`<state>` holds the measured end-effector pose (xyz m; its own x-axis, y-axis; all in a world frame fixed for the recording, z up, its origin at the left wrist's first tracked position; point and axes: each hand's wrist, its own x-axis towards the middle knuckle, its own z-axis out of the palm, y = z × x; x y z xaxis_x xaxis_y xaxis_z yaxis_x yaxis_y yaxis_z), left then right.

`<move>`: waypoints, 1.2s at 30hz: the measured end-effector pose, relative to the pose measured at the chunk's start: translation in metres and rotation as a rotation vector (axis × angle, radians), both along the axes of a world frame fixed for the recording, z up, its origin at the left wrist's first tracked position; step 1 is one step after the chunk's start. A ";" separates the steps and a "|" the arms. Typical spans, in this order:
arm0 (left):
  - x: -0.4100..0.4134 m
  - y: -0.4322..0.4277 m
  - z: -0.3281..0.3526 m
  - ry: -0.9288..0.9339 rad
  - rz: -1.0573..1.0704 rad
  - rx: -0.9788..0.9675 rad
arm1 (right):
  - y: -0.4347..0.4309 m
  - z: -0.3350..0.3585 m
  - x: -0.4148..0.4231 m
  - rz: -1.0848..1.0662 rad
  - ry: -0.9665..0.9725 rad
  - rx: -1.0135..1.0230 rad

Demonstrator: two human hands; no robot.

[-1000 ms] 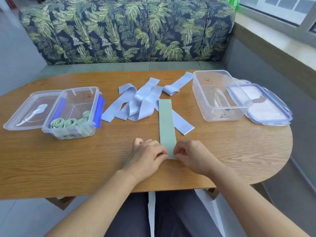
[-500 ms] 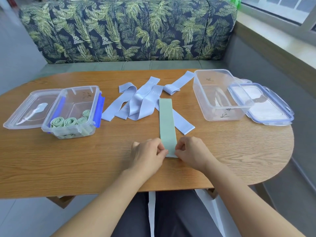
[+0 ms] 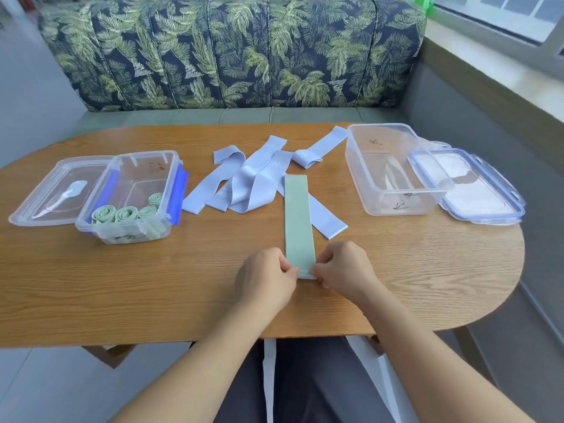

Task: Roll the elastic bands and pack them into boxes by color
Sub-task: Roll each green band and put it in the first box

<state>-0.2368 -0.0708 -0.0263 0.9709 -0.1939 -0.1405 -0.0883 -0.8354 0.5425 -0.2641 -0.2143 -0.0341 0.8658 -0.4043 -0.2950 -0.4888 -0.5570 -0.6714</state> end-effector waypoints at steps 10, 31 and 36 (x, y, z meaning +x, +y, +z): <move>0.001 -0.017 0.010 0.019 -0.016 0.115 | -0.001 0.009 0.010 -0.018 0.099 0.086; 0.010 -0.016 0.004 0.077 0.047 0.034 | 0.017 0.006 -0.006 -0.253 0.096 0.056; 0.002 -0.003 -0.009 0.035 0.117 -0.121 | 0.017 0.007 -0.004 -0.238 0.113 0.056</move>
<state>-0.2347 -0.0735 -0.0354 0.9828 -0.0977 -0.1569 0.0261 -0.7671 0.6410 -0.2680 -0.1977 -0.0276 0.7085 -0.5729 -0.4122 -0.6754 -0.3810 -0.6314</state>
